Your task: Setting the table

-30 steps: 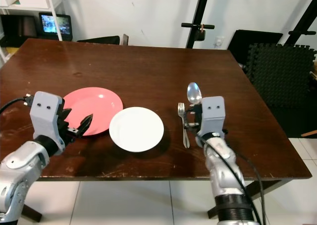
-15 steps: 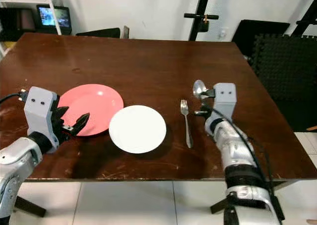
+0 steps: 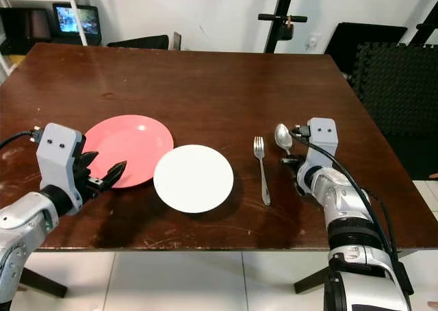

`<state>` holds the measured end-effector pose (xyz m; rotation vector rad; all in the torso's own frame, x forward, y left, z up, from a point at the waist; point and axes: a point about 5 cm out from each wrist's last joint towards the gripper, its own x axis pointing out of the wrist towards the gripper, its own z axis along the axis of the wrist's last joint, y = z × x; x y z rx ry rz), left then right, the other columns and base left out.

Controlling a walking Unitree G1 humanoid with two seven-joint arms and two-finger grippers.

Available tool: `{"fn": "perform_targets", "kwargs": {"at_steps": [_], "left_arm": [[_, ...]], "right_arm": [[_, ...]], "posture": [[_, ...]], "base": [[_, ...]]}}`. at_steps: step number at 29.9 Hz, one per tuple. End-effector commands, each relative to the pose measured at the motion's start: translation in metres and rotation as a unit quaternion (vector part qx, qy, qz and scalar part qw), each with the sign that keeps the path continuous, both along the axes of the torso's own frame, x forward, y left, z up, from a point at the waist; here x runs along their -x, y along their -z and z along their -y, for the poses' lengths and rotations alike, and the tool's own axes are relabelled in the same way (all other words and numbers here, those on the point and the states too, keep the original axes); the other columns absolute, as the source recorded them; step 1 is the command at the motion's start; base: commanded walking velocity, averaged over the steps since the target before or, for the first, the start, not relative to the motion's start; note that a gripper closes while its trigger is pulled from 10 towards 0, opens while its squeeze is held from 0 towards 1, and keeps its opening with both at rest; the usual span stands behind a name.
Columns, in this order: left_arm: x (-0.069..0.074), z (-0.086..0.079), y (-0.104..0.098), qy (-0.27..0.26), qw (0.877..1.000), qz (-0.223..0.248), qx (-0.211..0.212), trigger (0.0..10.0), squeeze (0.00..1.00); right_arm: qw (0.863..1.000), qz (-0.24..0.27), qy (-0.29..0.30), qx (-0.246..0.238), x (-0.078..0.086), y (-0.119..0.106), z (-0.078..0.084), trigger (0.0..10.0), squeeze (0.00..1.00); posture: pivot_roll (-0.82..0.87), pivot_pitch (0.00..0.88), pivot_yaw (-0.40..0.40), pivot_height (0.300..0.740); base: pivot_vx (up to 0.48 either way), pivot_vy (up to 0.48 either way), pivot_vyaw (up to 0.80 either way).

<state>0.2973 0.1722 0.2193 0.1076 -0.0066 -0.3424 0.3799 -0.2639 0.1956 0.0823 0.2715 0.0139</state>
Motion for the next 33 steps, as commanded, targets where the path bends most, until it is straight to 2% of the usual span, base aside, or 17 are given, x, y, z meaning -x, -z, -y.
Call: {"fn": "perform_targets", "kwargs": {"at_steps": [1,7,12,17,24,25,26,27,33], "left_arm": [[0.003,0.001,0.002,0.005,1.000,-0.007,-0.005,10.0,0.00],[0.003,0.002,0.002,0.007,1.000,-0.007,-0.006,10.0,0.00],[0.004,0.004,0.002,0.010,1.000,-0.008,-0.008,10.0,0.00],[0.004,0.006,0.003,0.012,1.000,-0.009,-0.007,10.0,0.00],[0.005,0.005,0.003,0.010,1.000,-0.009,-0.007,10.0,0.00],[0.005,0.005,0.004,0.010,1.000,-0.009,-0.006,10.0,0.00],[0.005,0.006,0.004,0.010,1.000,-0.010,-0.006,10.0,0.00],[0.006,0.006,0.004,0.011,1.000,-0.010,-0.006,10.0,0.00],[0.007,0.011,0.004,0.033,0.999,-0.015,0.000,10.0,0.00]], "right_arm": [[1.000,-0.008,0.022,-0.014,0.001,0.005,0.005,10.0,0.00],[0.999,-0.011,0.035,-0.038,0.000,0.010,0.003,10.0,0.00],[0.998,0.007,0.027,-0.053,-0.006,0.004,-0.007,10.0,0.00],[0.998,0.016,0.021,-0.051,-0.008,0.001,-0.013,10.0,0.00],[0.998,0.012,0.028,-0.050,-0.008,0.004,-0.010,10.0,0.00],[0.998,0.012,0.030,-0.050,-0.008,0.004,-0.009,10.0,0.21],[0.998,0.013,0.031,-0.050,-0.007,0.004,-0.009,10.0,0.27],[0.998,0.013,0.031,-0.050,-0.007,0.003,-0.009,10.0,1.00],[0.998,0.024,0.038,-0.050,-0.006,0.001,-0.007,10.0,1.00]], "posture": [[0.12,0.223,0.087,0.740],[0.12,0.225,0.091,0.740],[0.13,0.229,0.092,0.740],[0.13,0.231,0.088,0.740],[0.12,0.235,0.085,0.740],[0.12,0.235,0.085,0.740],[0.12,0.235,0.085,0.740],[0.12,0.236,0.085,0.740],[0.12,0.237,0.088,0.740]], "base": [[0.000,0.000,0.00],[0.000,0.000,0.00],[0.000,0.000,0.00],[0.000,0.000,0.00],[0.000,0.000,0.00],[0.000,0.000,0.00],[0.000,0.000,0.00],[0.000,0.000,0.00],[0.000,0.000,0.00]]}}
